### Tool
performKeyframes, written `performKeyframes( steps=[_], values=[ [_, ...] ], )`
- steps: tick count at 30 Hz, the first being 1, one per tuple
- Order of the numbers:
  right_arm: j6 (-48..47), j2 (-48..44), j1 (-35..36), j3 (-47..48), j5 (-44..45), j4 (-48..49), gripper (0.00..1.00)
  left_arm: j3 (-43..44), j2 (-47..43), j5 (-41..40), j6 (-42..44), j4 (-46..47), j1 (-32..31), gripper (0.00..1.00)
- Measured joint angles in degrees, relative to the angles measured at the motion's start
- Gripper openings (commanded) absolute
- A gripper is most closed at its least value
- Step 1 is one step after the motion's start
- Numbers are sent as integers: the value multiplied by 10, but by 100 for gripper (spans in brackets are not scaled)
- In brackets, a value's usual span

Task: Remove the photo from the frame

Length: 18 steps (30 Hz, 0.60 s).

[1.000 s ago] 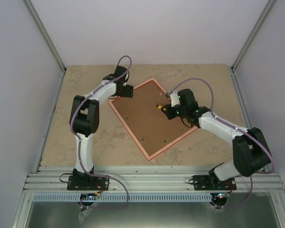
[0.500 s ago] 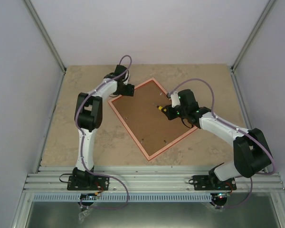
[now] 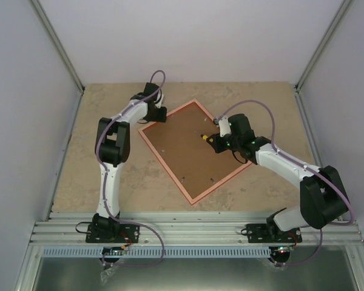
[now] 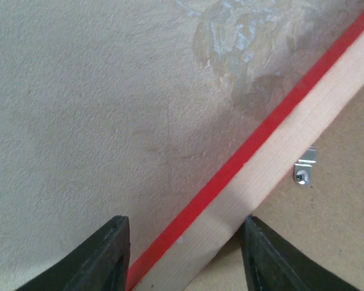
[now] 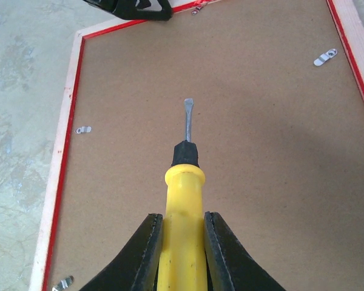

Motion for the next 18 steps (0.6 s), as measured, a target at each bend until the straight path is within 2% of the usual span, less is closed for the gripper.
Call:
performKeyframes(
  steps=[5,18],
  values=[
    [0,0,0,0,-1,0,0,-28,-18,-3,-6,2,0,41],
    [0,3,0,-7,-16,9,0,-158,-105,-2,-73,0,0,32]
  ],
)
